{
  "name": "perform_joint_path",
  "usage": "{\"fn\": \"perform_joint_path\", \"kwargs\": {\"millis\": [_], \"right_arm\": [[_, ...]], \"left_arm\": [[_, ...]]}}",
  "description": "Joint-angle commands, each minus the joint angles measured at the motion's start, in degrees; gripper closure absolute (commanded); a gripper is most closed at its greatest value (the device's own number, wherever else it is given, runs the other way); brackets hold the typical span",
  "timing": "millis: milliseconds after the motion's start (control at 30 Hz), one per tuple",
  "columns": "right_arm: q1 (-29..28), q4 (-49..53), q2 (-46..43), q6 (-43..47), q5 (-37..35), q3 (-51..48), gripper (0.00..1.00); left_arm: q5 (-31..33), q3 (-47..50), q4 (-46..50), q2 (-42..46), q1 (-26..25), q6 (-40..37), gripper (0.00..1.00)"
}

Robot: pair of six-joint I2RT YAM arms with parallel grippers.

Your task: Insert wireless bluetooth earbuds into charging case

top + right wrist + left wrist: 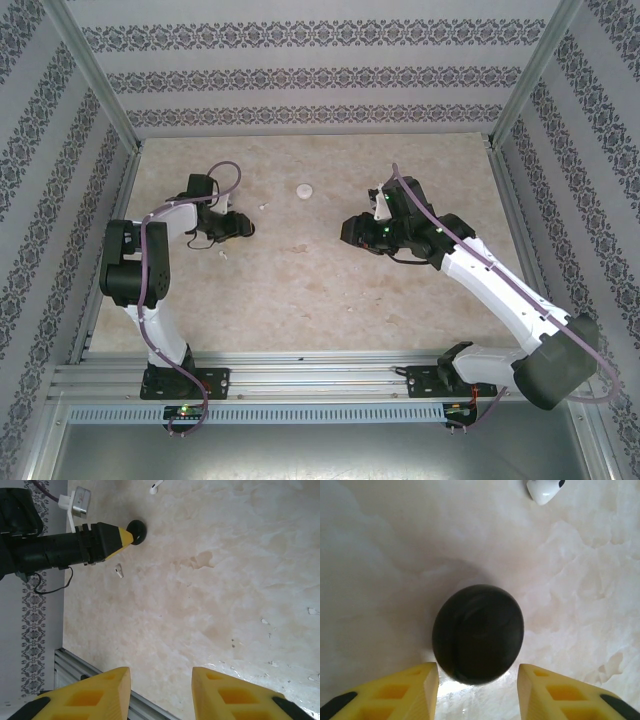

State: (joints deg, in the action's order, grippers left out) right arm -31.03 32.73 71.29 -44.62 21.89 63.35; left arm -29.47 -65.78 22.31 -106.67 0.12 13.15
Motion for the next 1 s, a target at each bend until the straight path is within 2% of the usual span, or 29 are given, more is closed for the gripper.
{"fn": "perform_joint_path", "kwargs": {"millis": [0,267,367,667,967], "right_arm": [[-0.8,-1.0,0.5,0.1,0.0,1.6,0.63],[-0.5,-1.1,1.3,0.7,-0.5,1.1,0.62],[-0.2,-1.3,2.0,0.8,-0.6,0.9,0.61],[1.1,-1.3,4.0,1.3,-0.2,0.9,0.59],[4.0,-1.3,5.8,2.1,1.0,0.3,0.58]], "left_arm": [[3.2,-2.8,5.4,0.9,0.7,-3.2,0.58],[4.3,-6.7,6.2,2.8,0.3,-4.0,0.55],[4.4,-9.6,5.8,1.8,-1.4,-3.8,0.54],[6.4,-24.1,6.8,-9.1,-10.7,-7.4,0.48],[7.2,-41.1,10.5,-21.3,-15.4,-11.4,0.37]]}}
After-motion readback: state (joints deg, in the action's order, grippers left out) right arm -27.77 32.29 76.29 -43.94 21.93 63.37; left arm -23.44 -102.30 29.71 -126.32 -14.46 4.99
